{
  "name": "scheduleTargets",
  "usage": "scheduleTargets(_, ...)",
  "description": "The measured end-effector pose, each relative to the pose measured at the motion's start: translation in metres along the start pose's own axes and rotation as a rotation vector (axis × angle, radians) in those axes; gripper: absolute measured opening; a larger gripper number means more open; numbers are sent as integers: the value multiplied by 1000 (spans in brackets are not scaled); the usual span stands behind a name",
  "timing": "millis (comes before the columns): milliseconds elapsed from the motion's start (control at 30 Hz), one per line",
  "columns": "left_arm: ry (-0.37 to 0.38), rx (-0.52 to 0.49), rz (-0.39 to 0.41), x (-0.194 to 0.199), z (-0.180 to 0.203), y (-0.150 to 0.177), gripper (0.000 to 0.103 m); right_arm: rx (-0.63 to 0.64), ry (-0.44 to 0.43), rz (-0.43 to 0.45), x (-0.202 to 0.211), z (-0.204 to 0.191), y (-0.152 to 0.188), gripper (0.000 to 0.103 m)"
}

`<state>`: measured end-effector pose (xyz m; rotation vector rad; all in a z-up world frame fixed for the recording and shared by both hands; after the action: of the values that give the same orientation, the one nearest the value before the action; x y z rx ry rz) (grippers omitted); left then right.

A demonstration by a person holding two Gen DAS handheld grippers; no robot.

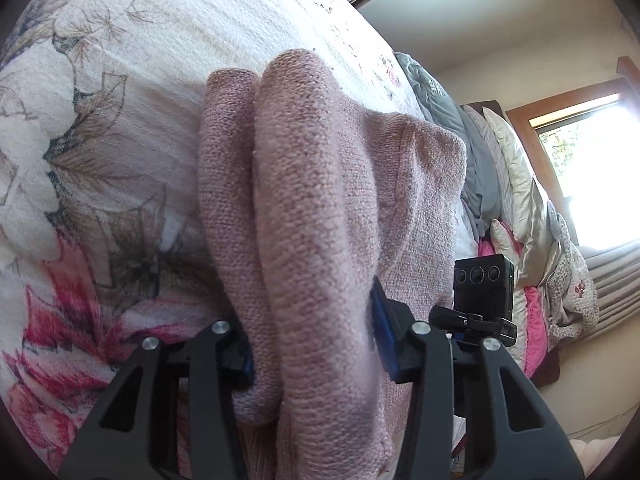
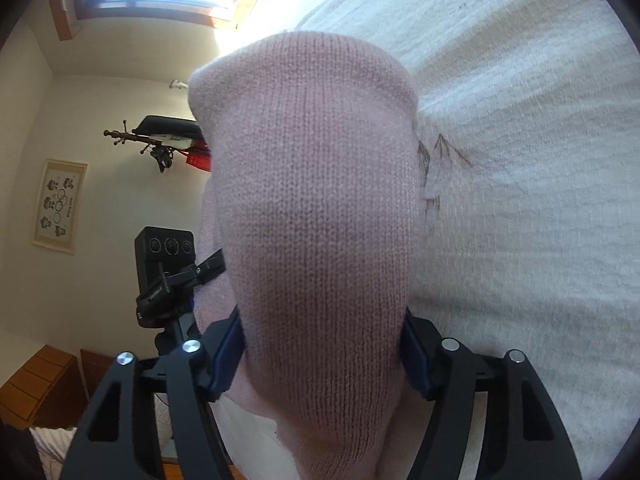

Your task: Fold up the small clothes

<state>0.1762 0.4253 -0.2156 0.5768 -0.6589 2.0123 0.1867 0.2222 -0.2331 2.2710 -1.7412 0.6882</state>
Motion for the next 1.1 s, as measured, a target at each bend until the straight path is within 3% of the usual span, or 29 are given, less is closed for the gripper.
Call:
scheduleTargets(100, 17, -6, 16, 4, 15, 3, 34, 20, -17, 6, 13, -11, 4, 60)
scheduleTargets(267, 80, -26, 10, 2, 63, 29, 33, 82, -11, 7, 63, -30, 24, 59)
scheduleTargets(400, 146, -44, -8, -15, 111, 64, 33, 77, 13, 2, 117, -23, 47, 59)
scheduleTargets(567, 175, -30, -41, -54, 151, 108, 34, 8, 56, -1, 158, 6, 74, 59)
scheduleTargets(767, 140, 19, -114, -98, 144, 150, 34, -74, 82, 9, 167, 47, 107, 59)
scheduleTargets(900, 94, 23, -109, -107, 126, 161, 35, -90, 80, 21, 163, 67, 115, 60)
scheduleTargets(1000, 55, 34, -103, -111, 116, 163, 42, -70, 95, 23, 159, 69, 114, 66)
scheduleTargets(1067, 17, 28, -107, -111, 113, 162, 47, -80, 118, 12, 153, 67, 116, 78)
scheduleTargets(1100, 8, 31, -106, -108, 113, 163, 47, -89, 128, 8, 152, 64, 118, 79)
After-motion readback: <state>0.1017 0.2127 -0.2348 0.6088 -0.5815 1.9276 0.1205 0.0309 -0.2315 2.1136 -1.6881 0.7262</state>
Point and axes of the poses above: each gripper's, at about its wrist camera, not at the fingertips, and x roughly against the way its jaws point, z to its right, y to its underside, the point moved 10 cm from there along -x, roughly the way its jaws point, and after that the axes turned 3 degrees about -z, right-handed, at the moved point
